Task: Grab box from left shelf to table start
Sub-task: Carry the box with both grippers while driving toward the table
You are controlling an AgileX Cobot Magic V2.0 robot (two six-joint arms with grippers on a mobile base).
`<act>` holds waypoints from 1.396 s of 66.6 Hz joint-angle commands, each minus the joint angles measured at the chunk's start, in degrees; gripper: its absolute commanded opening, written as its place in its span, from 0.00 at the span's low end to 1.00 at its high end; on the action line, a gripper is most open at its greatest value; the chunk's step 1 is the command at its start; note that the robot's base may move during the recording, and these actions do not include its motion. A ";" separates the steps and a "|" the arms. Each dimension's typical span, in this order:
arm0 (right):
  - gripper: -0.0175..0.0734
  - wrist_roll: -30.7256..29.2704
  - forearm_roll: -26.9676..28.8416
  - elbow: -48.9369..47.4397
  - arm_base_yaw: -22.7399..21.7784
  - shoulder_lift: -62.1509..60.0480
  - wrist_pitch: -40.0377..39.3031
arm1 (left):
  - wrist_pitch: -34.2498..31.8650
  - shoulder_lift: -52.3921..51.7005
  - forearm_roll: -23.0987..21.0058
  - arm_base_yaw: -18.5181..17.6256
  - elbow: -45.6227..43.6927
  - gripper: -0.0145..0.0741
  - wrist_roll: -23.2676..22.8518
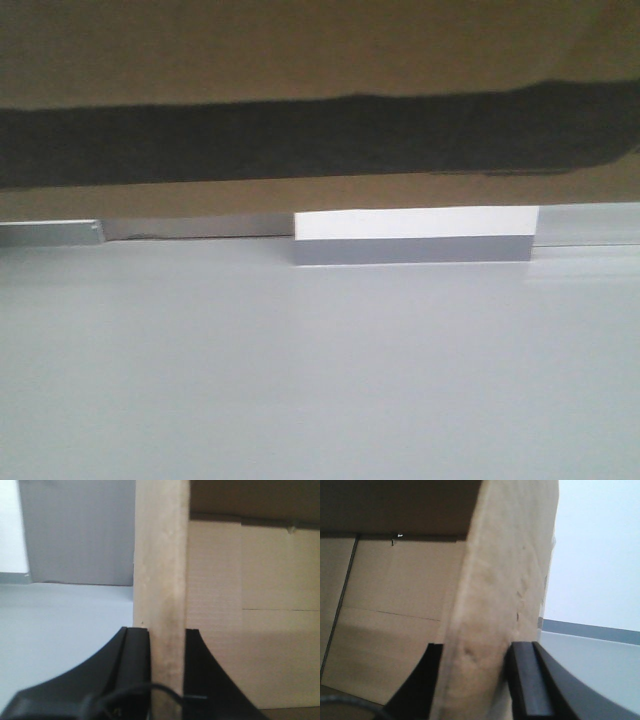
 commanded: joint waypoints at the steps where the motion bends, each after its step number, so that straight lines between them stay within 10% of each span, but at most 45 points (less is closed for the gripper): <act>1: 0.26 -0.41 -0.18 -1.77 -0.06 1.33 -8.15 | -11.94 0.80 1.50 -0.36 -2.16 0.05 -0.94; 93: 0.26 -0.41 -0.18 -1.69 -0.13 1.40 -8.06 | -11.94 1.05 1.88 -0.35 -2.16 0.05 -0.94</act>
